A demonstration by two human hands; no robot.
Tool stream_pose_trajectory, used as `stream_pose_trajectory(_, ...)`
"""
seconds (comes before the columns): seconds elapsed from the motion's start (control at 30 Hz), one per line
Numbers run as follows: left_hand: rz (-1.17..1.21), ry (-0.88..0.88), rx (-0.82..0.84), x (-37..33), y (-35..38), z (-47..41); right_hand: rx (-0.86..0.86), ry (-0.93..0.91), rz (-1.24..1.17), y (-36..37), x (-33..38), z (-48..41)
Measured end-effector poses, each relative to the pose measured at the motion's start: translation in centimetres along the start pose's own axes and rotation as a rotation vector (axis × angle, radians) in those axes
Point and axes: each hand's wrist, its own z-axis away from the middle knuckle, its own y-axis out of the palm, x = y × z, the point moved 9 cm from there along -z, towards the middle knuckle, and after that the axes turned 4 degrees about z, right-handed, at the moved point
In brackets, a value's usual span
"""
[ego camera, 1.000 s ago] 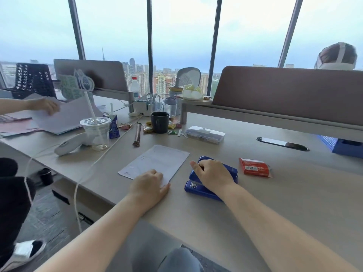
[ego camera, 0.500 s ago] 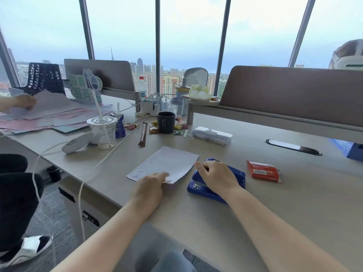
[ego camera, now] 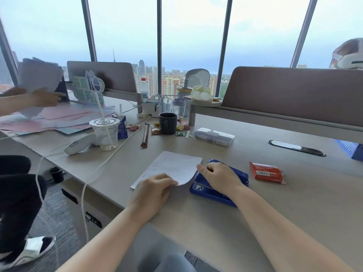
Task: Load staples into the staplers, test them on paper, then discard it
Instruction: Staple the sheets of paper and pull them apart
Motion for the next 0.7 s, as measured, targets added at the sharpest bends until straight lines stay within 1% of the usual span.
stream_pose_trajectory(0.07, 0.018, 0.004, 0.0, 0.0, 0.0, 0.1, -0.004, -0.003, 0.008, 0.0, 0.1, 0.1)
stream_pose_trajectory(0.27, 0.008, 0.118, 0.128, -0.6, 1.4, -0.2, -0.013, 0.011, 0.038, 0.1, 0.0, -0.2)
stream_pose_trajectory(0.63, 0.023, 0.159, 0.244, -1.4, 2.4, -0.2, 0.009, 0.027, 0.048, 0.5, 0.2, -0.2)
stream_pose_trajectory(0.7, 0.022, 0.178, 0.239, -1.6, 2.3, -0.2, 0.04, 0.009, 0.105, 0.6, 0.5, -0.1)
